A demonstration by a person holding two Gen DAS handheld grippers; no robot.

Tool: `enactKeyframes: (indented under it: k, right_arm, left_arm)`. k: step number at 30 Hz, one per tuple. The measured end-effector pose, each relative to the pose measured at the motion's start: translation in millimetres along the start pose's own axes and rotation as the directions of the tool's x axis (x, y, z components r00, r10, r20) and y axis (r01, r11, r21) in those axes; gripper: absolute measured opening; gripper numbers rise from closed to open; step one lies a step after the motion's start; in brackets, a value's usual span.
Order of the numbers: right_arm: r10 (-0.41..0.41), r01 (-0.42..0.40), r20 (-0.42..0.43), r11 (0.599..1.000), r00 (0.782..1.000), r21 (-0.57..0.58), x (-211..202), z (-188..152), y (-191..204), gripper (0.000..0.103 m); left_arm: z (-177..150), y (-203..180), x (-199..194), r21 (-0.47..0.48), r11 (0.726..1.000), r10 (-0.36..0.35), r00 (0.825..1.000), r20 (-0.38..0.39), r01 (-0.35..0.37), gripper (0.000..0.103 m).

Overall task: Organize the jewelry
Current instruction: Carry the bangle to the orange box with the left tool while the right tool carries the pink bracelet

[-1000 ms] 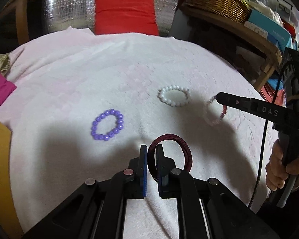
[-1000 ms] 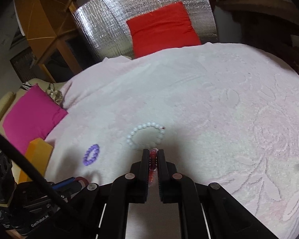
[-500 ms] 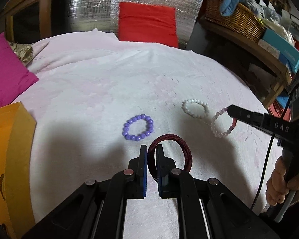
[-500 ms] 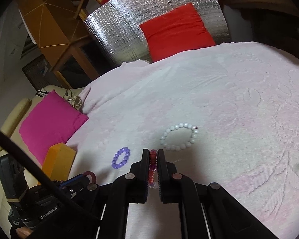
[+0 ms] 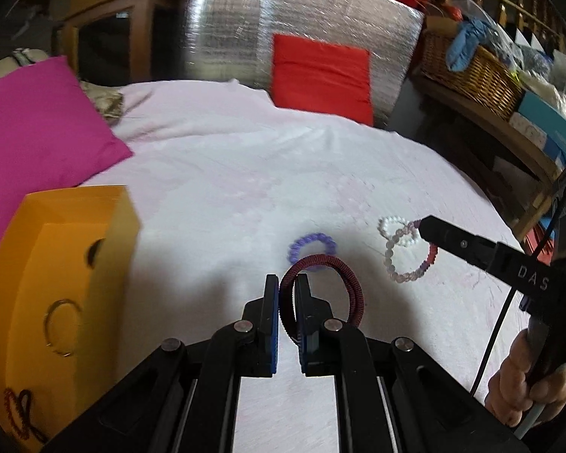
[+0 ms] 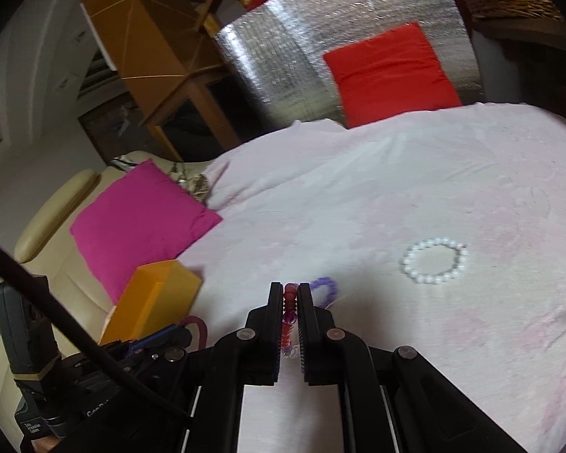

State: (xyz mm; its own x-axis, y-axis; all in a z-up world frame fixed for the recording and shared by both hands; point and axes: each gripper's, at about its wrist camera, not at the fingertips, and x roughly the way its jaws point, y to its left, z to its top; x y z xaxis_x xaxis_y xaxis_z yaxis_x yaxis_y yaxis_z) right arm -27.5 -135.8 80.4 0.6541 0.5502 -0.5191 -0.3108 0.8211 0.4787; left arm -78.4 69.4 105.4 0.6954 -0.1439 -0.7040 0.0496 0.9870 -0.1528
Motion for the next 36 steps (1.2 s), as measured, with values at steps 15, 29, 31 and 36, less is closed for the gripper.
enactKeyframes:
  k: [15,29,31,36]
  right_arm:
    - [0.049,-0.053,-0.051,0.995,0.997,-0.083,36,-16,62,0.008]
    - [0.148,-0.163,-0.087,0.966,0.985,-0.203,65,-17,173,0.008]
    - [0.166,-0.184,-0.102,0.960,0.981,-0.210,72,-21,189,0.008]
    - [0.199,-0.228,-0.145,0.947,0.969,-0.227,89,-36,221,0.008]
  left_arm:
    - [3,70,-45,-0.163,0.976,0.163,0.983,0.084,-0.148,0.008]
    - [-15,150,-77,-0.264,0.925,0.308,0.947,0.094,-0.274,0.008]
    - [-19,164,-76,-0.285,0.911,0.333,0.940,0.076,-0.300,0.008]
    - [-27,202,-66,-0.338,0.868,0.388,0.921,0.002,-0.365,0.008]
